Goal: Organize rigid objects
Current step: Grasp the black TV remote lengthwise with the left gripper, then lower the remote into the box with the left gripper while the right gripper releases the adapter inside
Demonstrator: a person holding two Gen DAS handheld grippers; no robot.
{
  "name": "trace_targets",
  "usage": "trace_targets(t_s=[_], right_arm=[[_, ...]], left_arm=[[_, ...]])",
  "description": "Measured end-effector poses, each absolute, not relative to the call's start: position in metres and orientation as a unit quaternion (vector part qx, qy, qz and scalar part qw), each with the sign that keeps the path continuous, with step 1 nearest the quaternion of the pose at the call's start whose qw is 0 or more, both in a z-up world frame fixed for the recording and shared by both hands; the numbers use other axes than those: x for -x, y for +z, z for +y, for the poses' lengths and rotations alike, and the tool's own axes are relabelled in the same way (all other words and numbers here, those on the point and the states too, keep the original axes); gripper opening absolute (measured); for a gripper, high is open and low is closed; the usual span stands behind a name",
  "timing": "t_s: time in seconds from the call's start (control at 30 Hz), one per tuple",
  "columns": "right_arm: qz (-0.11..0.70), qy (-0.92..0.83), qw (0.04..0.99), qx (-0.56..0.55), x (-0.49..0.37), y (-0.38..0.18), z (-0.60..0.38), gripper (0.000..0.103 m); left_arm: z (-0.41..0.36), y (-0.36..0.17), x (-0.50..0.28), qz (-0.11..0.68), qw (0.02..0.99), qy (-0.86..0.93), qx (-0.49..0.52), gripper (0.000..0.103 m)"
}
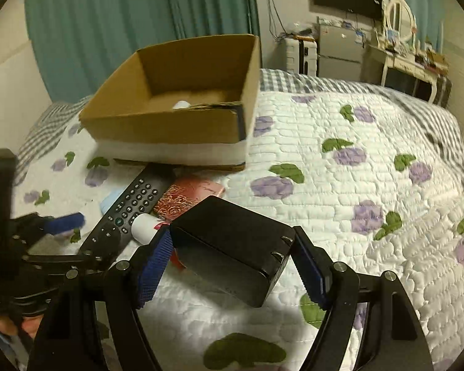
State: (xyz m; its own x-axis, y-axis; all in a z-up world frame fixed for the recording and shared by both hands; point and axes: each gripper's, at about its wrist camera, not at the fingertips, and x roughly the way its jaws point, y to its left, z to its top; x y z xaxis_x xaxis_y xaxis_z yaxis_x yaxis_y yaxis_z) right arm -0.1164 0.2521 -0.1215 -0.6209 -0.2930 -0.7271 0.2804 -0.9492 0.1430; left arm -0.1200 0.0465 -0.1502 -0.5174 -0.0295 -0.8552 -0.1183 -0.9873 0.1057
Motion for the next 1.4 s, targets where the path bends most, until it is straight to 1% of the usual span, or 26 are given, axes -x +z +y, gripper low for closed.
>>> trace_targets(t_s=[0.03, 0.07, 0.1, 0.17, 0.3, 0.4, 0.6, 0.77, 0.8, 0.87, 0.97, 1.1, 1.23, 1.3, 1.4], right_arm=[[-0.009, -0.899, 0.160, -0.406, 0.117, -0.123, 0.252, 0.075], [-0.010, -0.899, 0.162, -0.408, 0.118, -0.124, 0.251, 0.075], [-0.012, -0.898, 0.165, -0.408, 0.118, -0.124, 0.251, 0.075], [-0.013, -0.897, 0.169, -0.409, 0.118, -0.125, 0.251, 0.075], [-0.014, -0.896, 0.173, -0.410, 0.117, -0.127, 0.249, 0.075], [-0.013, -0.896, 0.172, -0.409, 0.116, -0.126, 0.250, 0.075], [-0.008, -0.902, 0.171, -0.396, 0.106, -0.113, 0.251, 0.075], [0.003, -0.910, 0.166, -0.380, 0.094, -0.098, 0.250, 0.075], [0.005, -0.911, 0.166, -0.377, 0.092, -0.096, 0.250, 0.075], [0.008, -0.914, 0.163, -0.373, 0.088, -0.092, 0.251, 0.075], [0.007, -0.914, 0.159, -0.373, 0.087, -0.091, 0.253, 0.075], [0.005, -0.912, 0.159, -0.378, 0.090, -0.096, 0.254, 0.075], [0.002, -0.907, 0.165, -0.388, 0.094, -0.105, 0.255, 0.075], [0.002, -0.905, 0.166, -0.391, 0.096, -0.108, 0.255, 0.075], [0.000, -0.906, 0.165, -0.391, 0.097, -0.107, 0.257, 0.075]], left_arm=[[0.052, -0.151, 0.121, 0.086, 0.032, 0.866, 0.492, 0.065], [0.057, -0.152, 0.123, 0.096, 0.040, 0.864, 0.492, 0.048], [0.060, -0.154, 0.124, 0.103, 0.042, 0.862, 0.494, 0.040], [0.066, -0.159, 0.130, 0.120, 0.038, 0.855, 0.504, 0.040], [0.063, -0.158, 0.140, 0.096, 0.053, 0.848, 0.518, 0.040], [0.063, -0.153, 0.136, 0.091, 0.054, 0.850, 0.515, 0.039], [0.053, -0.121, 0.105, 0.045, 0.071, 0.864, 0.497, 0.038], [0.046, -0.111, 0.080, 0.029, 0.079, 0.863, 0.498, 0.036], [0.045, -0.111, 0.079, 0.025, 0.080, 0.862, 0.499, 0.024], [0.038, -0.114, 0.075, 0.008, 0.089, 0.857, 0.508, 0.022], [0.039, -0.116, 0.074, 0.015, 0.089, 0.856, 0.509, 0.022], [0.051, -0.120, 0.082, 0.045, 0.088, 0.850, 0.517, 0.022], [0.056, -0.131, 0.100, 0.045, 0.083, 0.842, 0.532, 0.024], [0.053, -0.135, 0.106, 0.034, 0.078, 0.842, 0.533, 0.023], [0.051, -0.127, 0.101, 0.039, 0.072, 0.852, 0.516, 0.020]])
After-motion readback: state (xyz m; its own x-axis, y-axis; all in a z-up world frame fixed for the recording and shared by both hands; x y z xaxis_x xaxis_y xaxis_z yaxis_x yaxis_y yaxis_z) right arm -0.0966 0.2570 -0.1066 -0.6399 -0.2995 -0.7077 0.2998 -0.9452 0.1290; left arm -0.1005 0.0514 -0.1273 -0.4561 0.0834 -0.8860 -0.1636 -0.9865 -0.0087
